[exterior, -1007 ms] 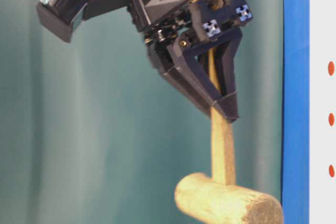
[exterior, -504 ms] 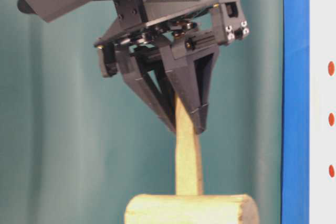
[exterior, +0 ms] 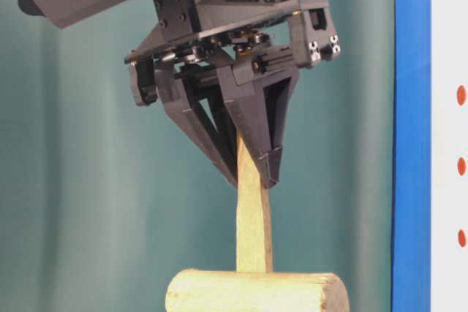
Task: Hit the mark with a hammer.
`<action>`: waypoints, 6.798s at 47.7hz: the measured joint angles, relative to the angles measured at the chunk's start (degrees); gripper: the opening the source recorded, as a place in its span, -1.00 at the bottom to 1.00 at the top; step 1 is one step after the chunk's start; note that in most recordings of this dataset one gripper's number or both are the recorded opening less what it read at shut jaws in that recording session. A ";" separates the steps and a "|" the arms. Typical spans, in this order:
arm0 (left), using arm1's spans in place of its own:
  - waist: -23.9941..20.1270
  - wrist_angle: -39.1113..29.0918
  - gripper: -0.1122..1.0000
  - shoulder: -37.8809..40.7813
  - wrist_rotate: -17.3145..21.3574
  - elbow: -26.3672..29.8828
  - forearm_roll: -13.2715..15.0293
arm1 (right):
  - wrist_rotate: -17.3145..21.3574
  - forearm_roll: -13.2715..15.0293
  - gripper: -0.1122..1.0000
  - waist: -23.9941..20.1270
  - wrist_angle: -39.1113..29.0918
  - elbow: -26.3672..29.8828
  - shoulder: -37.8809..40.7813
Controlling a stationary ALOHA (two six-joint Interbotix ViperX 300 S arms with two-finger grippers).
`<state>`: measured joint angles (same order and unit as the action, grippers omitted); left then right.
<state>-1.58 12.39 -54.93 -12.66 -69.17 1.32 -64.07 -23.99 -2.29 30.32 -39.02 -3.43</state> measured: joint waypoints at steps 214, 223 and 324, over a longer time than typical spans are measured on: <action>-1.49 2.90 -0.02 31.73 14.33 13.45 -0.09 | 15.38 -23.03 -0.73 2.90 -19.78 4.57 3.60; -1.49 2.90 -0.01 31.64 14.06 13.45 -0.18 | 15.47 -23.03 -0.73 2.90 -19.78 4.57 3.52; -1.32 -1.76 0.77 11.07 13.62 2.37 -0.09 | 15.47 -33.93 -0.75 3.34 -9.93 -2.99 1.23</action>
<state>-2.90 10.63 -43.86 0.97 -66.80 1.23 -48.60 -57.92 1.05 20.39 -42.01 -2.20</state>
